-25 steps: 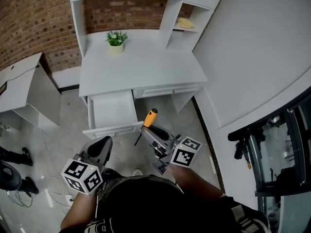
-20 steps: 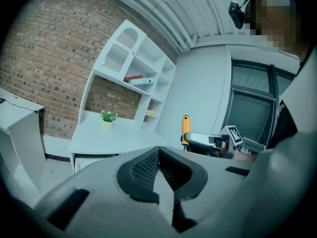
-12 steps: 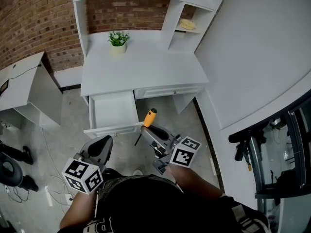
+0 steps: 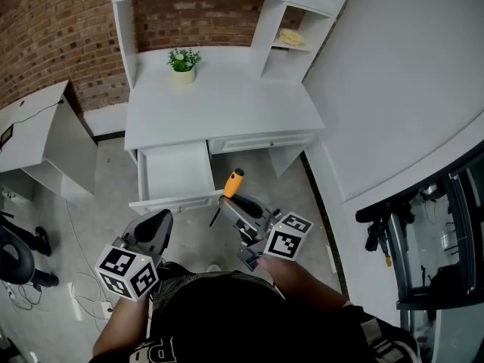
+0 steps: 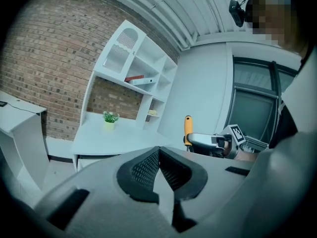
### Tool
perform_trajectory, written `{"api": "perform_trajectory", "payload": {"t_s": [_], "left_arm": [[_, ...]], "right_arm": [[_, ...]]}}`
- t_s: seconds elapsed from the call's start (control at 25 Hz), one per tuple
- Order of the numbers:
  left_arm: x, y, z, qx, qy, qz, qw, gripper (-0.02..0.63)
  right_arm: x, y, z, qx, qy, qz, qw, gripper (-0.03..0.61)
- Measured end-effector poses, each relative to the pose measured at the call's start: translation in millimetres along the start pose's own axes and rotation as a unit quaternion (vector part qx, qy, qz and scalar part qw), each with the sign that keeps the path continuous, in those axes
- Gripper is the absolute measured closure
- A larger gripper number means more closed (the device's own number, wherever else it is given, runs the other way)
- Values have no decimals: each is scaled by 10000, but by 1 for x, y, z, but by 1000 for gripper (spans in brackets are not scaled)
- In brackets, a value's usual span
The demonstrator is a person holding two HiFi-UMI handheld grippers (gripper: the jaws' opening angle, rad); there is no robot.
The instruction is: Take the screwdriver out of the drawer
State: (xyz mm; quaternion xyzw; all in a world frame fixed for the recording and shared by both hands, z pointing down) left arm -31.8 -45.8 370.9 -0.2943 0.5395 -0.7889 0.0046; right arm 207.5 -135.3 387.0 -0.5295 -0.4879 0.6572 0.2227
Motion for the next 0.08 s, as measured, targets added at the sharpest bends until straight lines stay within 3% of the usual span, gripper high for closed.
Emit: {"api": "perform_trajectory", "payload": {"t_s": [0.08], "left_arm": [[0, 0, 0, -8, 7, -7, 10000, 597]], "right_arm": [[-1, 0, -1, 3, -10, 3, 10000, 505]]}}
Point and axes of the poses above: the fingertips, and each gripper's own axes: z forward along the fingers, x to its left, y out of its top, the point moved 9 cm from there along -z, backward along the fingers, and after that the axes turned 9 degrees about -z, right-handed, at the moved point
